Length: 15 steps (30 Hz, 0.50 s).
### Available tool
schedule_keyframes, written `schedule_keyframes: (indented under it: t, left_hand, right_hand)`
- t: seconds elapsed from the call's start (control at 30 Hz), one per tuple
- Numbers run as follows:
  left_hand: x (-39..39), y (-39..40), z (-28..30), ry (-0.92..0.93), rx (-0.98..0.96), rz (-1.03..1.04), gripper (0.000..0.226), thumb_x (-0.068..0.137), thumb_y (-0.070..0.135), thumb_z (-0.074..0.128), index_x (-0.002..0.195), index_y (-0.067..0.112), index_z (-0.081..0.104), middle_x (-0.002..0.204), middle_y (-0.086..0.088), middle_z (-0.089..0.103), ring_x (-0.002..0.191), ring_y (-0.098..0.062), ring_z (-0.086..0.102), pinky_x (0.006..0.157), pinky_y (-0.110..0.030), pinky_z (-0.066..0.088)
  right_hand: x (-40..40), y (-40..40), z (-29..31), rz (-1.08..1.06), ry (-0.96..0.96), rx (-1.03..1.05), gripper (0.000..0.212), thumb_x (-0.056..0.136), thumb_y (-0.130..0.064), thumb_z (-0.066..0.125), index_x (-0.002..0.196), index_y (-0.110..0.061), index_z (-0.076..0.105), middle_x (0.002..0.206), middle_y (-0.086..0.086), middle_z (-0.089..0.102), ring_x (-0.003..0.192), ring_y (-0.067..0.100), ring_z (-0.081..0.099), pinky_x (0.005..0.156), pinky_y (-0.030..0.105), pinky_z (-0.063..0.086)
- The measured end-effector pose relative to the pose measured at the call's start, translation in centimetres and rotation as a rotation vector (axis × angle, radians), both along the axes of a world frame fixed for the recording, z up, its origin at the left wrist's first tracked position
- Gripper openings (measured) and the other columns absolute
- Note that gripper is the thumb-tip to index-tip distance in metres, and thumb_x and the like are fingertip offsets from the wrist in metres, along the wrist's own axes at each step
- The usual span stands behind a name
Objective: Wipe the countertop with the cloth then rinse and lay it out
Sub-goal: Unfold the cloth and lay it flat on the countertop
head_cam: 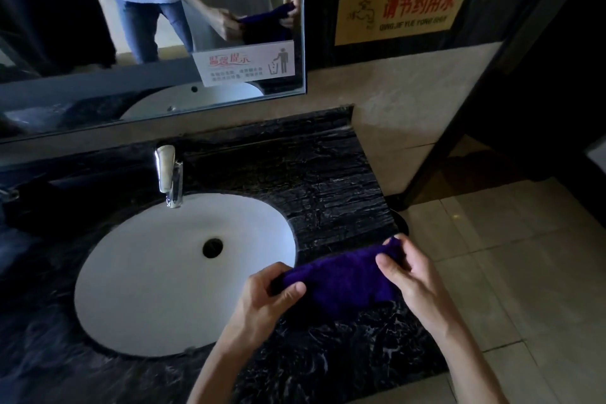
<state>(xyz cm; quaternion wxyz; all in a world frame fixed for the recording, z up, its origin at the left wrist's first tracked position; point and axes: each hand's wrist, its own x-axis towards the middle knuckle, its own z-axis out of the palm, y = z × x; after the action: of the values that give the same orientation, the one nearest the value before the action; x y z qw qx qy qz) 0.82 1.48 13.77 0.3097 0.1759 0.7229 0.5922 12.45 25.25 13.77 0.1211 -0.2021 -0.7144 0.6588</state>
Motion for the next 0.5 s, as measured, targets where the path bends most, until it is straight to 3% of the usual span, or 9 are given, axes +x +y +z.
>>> schedule_keyframes:
  t: [0.07,0.13,0.2,0.23,0.37,0.43,0.5]
  left_hand:
    - [0.1,0.9,-0.6,-0.013,-0.019,0.060,0.032,0.081,0.040,0.077,0.090,0.010,0.071,0.072,-0.006,0.070,0.066,-0.011,0.062,0.058,-0.025,0.048]
    - [-0.1,2.6,-1.9,-0.055,-0.061,0.148,0.022,0.086,0.030,0.077,0.093,0.010,0.071,0.077,-0.014,0.074,0.067,-0.015,0.065,0.060,-0.030,0.052]
    - [-0.7,4.7,-3.9,-0.118,-0.105,0.246,0.012,0.091,0.021,0.074,0.095,0.010,0.069,0.075,-0.013,0.073,0.064,-0.019,0.064,0.057,-0.032,0.052]
    - [-1.2,5.6,-5.1,-0.148,-0.132,0.294,0.012,0.092,0.019,0.072,0.100,0.011,0.067,0.076,-0.012,0.072,0.065,-0.021,0.063,0.056,-0.032,0.052]
    - [-1.5,7.8,-7.9,-0.206,-0.324,0.413,0.036,0.096,0.015,0.064,0.127,0.012,0.046,0.097,-0.005,0.065,0.076,-0.019,0.061,0.067,-0.034,0.052]
    - [-0.8,7.7,-8.0,-0.190,-0.366,0.453,0.035,0.096,0.010,0.061,0.126,0.014,0.042,0.090,-0.001,0.062,0.073,-0.017,0.059,0.064,-0.033,0.050]
    - [0.4,7.1,-8.5,-0.219,-0.446,0.460,0.032,0.094,0.015,0.063,0.119,0.014,0.042,0.087,-0.004,0.065,0.071,-0.021,0.061,0.065,-0.039,0.053]
  right_hand:
    - [0.3,0.3,-0.6,-0.059,-0.007,-0.004,0.037,0.084,-0.048,0.065,0.089,-0.013,0.054,0.071,-0.018,0.057,0.069,0.001,0.051,0.067,0.015,0.041]
    - [-0.5,0.6,-1.9,-0.126,-0.052,-0.009,0.024,0.094,-0.034,0.068,0.105,-0.014,0.060,0.090,-0.026,0.065,0.084,-0.008,0.058,0.080,0.011,0.045]
    - [-2.3,1.5,-3.5,-0.202,-0.162,0.037,0.041,0.099,-0.026,0.065,0.134,-0.006,0.056,0.122,-0.012,0.060,0.113,0.003,0.057,0.101,0.022,0.043]
    - [-3.4,2.0,-4.7,-0.220,-0.238,0.059,0.047,0.099,-0.029,0.065,0.134,0.000,0.055,0.119,-0.004,0.058,0.115,0.013,0.056,0.103,0.030,0.042]
    - [-5.2,3.7,-9.4,-0.241,-0.496,0.143,0.035,0.089,-0.042,0.065,0.110,-0.014,0.058,0.095,-0.007,0.057,0.099,0.024,0.062,0.093,0.044,0.047]
    - [-5.0,4.2,-9.8,-0.311,-0.516,0.142,0.021,0.097,-0.023,0.065,0.111,-0.008,0.062,0.101,0.003,0.062,0.101,0.028,0.063,0.086,0.036,0.048]
    - [-3.9,4.4,-9.6,-0.362,-0.584,0.191,0.020,0.099,-0.012,0.061,0.114,0.002,0.063,0.102,0.009,0.062,0.097,0.024,0.059,0.075,0.023,0.038]
